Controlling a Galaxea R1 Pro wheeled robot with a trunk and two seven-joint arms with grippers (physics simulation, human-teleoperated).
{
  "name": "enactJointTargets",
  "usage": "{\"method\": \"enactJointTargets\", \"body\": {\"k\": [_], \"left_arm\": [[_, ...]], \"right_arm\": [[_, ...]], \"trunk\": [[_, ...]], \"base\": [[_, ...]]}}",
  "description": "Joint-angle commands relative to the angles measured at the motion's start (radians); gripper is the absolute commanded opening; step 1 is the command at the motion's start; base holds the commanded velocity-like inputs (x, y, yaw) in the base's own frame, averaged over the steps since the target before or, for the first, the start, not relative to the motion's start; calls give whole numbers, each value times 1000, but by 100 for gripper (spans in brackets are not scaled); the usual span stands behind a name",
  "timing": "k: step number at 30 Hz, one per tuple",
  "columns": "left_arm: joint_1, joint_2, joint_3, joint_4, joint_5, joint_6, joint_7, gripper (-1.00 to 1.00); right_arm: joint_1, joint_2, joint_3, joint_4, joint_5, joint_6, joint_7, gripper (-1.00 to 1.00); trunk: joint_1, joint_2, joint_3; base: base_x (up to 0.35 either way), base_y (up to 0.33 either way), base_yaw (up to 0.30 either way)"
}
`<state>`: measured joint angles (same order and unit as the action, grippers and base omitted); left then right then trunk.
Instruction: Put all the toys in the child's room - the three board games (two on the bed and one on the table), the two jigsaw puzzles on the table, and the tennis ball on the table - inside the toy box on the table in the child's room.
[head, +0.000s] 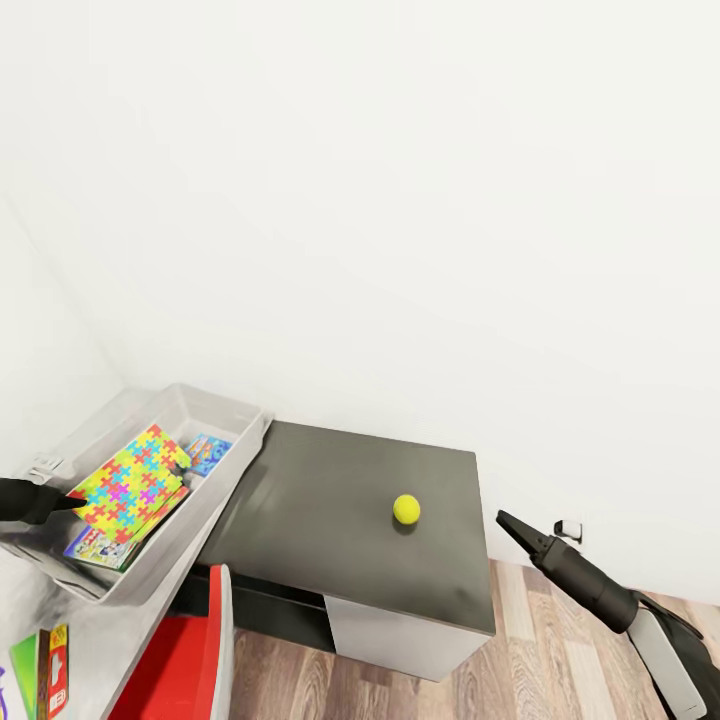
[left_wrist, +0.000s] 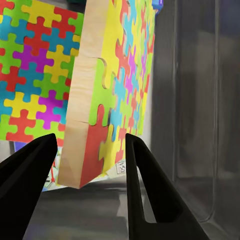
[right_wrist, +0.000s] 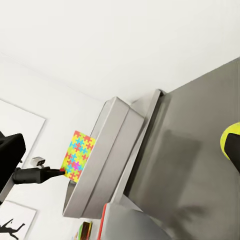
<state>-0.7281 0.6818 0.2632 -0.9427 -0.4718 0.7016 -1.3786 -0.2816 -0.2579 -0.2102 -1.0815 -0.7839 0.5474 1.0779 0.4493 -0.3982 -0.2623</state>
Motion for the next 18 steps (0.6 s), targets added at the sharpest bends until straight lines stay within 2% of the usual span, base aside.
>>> {"method": "enactJointTargets", "body": {"k": [1,2,3,18], "left_arm": [[-1,-1,2,-1,-10,10,-10,-100],[-1,-1,2,-1,-10,10,-10,-100],[-1,-1,2,-1,-10,10,-10,100],[-1,-1,3,-1,-11,12,-8,100]], "right_arm": [[-1,-1,0,0,-6,8,0,100],[-1,-1,0,0,-6,8,0,100],[-1,-1,0,0,-6,8,0,100],[-1,-1,0,14,-6,8,1,100]], "trunk": [[1,-2,-2],[1,-2,-2],[1,-2,-2],[1,-2,-2]], "base": [[0,0,0],[0,0,0],[0,0,0],[0,0,0]]}}
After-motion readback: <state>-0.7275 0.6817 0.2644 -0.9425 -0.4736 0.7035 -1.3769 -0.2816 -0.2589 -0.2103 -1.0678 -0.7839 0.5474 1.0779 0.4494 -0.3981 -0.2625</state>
